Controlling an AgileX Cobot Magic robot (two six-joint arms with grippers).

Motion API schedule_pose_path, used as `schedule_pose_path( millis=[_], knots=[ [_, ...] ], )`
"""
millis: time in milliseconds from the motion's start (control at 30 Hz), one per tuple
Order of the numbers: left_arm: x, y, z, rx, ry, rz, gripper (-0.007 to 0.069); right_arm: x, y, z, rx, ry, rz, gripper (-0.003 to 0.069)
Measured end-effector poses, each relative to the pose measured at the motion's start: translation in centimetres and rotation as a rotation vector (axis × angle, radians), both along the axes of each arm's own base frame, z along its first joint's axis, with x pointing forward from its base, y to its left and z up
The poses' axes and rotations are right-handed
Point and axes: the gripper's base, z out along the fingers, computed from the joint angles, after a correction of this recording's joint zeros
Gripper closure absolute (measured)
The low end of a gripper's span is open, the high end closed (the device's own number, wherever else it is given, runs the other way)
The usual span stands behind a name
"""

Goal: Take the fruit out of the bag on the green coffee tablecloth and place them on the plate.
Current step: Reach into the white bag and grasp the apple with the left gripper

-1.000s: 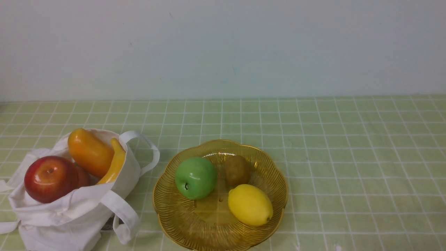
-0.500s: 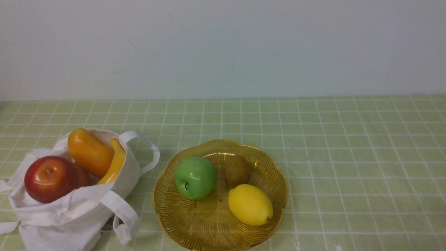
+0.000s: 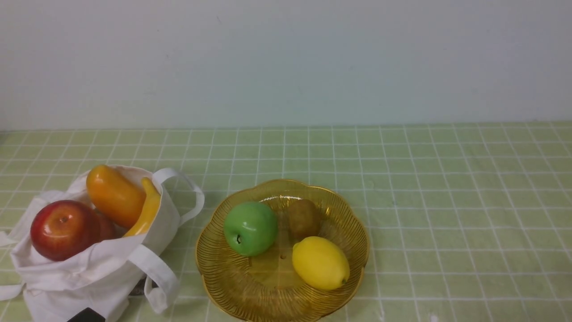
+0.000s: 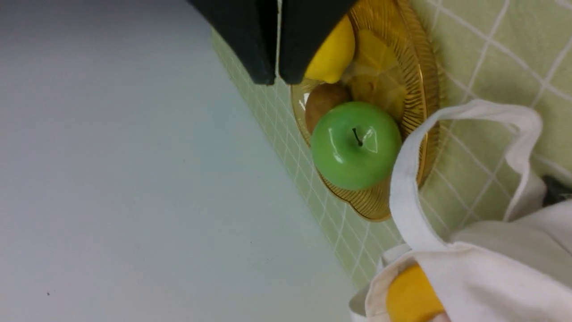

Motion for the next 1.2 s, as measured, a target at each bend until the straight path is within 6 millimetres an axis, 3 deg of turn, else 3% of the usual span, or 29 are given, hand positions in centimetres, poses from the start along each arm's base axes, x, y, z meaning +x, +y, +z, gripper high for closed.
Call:
schedule_pose_path(
  millis=[133, 233, 367, 533, 633, 833, 1000, 1100, 1133, 1200],
  knots=[
    [-0.4, -0.3, 2.0, 0.059, -0.067, -0.041, 0.0632, 0.0, 0.0, 0.0, 0.000, 0.000, 0.000, 0.0673],
    [-0.6, -0.8, 5.6, 0.160, -0.107, -0.119, 0.0632, 0.0, 0.0, 0.0, 0.000, 0.000, 0.000, 0.0673],
    [0.2, -1.7, 8.6, 0.348, -0.015, -0.268, 0.0632, 0.0, 0.0, 0.0, 0.000, 0.000, 0.000, 0.0673],
    [3.4, -1.7, 11.0, 0.641, 0.274, -0.467, 0.0632, 0.0, 0.0, 0.0, 0.000, 0.000, 0.000, 0.0673],
    [5.4, -1.2, 12.3, 0.741, 0.384, -0.503, 0.0631, 0.0, 0.0, 0.0, 0.000, 0.000, 0.000, 0.0673],
    [10.3, 0.6, 15.6, 0.935, 0.541, -0.394, 0.0617, 0.0, 0.0, 0.0, 0.000, 0.000, 0.000, 0.0673],
    [13.2, 1.9, 15.3, 1.028, 0.667, -0.296, 0.0547, 0.0, 0.0, 0.0, 0.000, 0.000, 0.000, 0.0673],
    [15.4, 2.6, 13.5, 1.096, 0.784, -0.287, 0.0426, 0.0, 0.0, 0.0, 0.000, 0.000, 0.000, 0.0673],
    [15.4, 2.6, 13.5, 1.099, 0.784, -0.284, 0.0426, 0.0, 0.0, 0.0, 0.000, 0.000, 0.000, 0.0673],
    [16.8, 2.8, 12.2, 1.135, 0.837, -0.299, 0.0322, 0.0, 0.0, 0.0, 0.000, 0.000, 0.000, 0.0673]
  ],
)
